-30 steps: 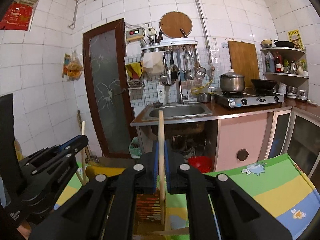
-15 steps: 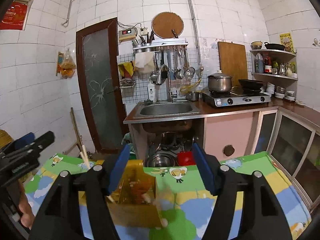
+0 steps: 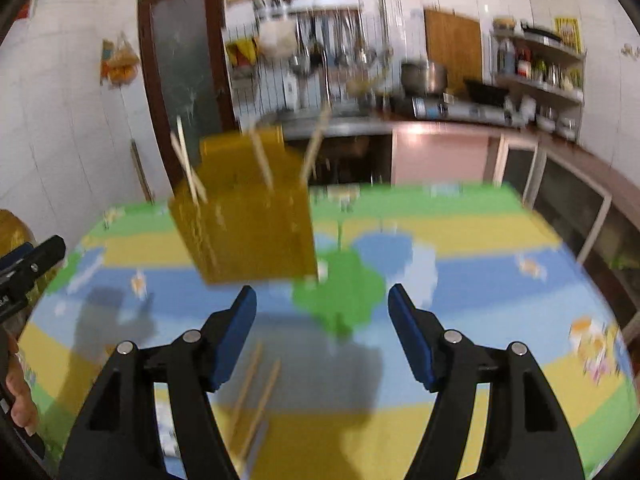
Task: Organize utensils
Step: 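Open both tools to drop the chopsticks into the caddy, then withdraw, then grasp the grey spoon with the right tool while the left tool reaches toward a wooden chopstick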
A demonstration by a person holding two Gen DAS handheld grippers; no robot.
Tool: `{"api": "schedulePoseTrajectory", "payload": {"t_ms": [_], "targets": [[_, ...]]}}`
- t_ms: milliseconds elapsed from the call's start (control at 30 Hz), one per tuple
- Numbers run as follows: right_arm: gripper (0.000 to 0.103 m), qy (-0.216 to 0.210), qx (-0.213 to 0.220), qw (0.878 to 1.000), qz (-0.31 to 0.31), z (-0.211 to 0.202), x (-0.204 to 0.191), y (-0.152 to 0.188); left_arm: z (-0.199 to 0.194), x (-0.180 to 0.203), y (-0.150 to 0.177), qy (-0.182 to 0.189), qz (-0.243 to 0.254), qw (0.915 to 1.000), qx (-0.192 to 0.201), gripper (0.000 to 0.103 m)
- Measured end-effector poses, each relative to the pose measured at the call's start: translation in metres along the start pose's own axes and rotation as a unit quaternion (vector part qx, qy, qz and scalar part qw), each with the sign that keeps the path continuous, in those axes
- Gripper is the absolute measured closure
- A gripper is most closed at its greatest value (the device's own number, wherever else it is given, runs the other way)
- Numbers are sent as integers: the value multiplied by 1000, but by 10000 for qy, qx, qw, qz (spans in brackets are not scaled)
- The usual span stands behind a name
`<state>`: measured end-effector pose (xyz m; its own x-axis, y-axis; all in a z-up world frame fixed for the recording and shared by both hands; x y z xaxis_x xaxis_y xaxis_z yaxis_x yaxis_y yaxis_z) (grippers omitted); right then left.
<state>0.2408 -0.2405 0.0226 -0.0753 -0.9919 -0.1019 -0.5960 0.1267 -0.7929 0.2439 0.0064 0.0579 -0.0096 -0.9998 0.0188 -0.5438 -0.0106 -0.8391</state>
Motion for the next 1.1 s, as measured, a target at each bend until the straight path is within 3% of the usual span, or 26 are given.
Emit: {"api": "schedulePoseTrajectory", "payload": {"t_ms": [200,400,567,933,1067,1100], "targets": [[35,26,-731,9973,5,18,-10,60,16,-6,51,-54,32,9978,-655,5],[36,24,-945,9955,-4,16,-22,86,18,-13,90,11,-196,9932,-1147,5],[38,86,-1113,9937,-66,15,-28,101,14,-8,103,-79,-95,9923,-1236,5],[55,247,-1320,9909,1,14,-38,112,3,-9,126,-162,11,9888,-1485,5],[69,374,-1349,9901,28,17,-42,111,3,-15,134,-158,-118,9867,-1614,5],[81,366,-1338,9903,84,17,-41,110,3,-16,136,-155,-138,9862,-1645,5]]}}
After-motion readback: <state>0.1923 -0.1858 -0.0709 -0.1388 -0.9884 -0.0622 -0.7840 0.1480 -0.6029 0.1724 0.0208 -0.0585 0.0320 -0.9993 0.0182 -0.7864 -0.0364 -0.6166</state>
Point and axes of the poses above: each gripper's, at about its wrist camera, not at the fingertips, and z roughly the way its jaws point, x to its right, y to its underside, the point moved 2 cm from there along z, roughly the way its jaws point, and after that the axes turned 1 degree about -x, right-handed, at the moved point
